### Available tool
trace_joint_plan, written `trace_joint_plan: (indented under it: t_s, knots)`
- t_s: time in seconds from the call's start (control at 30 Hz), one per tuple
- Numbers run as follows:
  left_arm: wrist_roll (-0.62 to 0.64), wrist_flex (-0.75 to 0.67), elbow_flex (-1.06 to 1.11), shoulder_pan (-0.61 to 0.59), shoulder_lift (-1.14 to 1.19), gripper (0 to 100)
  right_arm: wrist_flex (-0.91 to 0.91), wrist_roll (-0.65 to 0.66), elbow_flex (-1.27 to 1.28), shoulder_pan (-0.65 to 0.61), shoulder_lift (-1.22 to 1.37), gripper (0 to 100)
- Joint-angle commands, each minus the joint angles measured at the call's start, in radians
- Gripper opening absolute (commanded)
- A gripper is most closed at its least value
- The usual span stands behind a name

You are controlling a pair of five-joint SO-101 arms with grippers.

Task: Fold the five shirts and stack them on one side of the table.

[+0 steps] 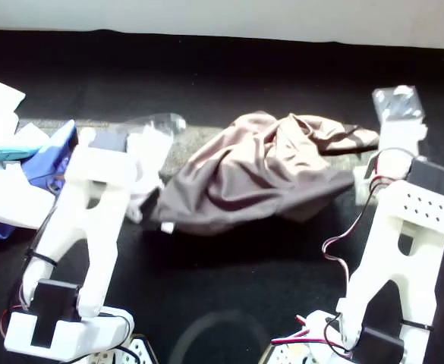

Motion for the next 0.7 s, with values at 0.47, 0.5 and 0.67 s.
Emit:
trace_joint_plan:
  t_s: [0.47, 0.5, 0.67]
  knots:
    - [0.137, 0.173, -0.858, -0.206, -0.185, 1, 0.128, -0.035, -0.875, 0.012, -0.047, 0.6]
    - [0.137, 0.173, -0.857, -0.206, -0.220, 1, 0.128, -0.035, -0.901, 0.012, -0.047, 0.6]
    - [0.137, 0.172, -0.860, -0.202, -0.357, 1, 0.128, -0.035, -1.010, 0.012, -0.048, 0.6]
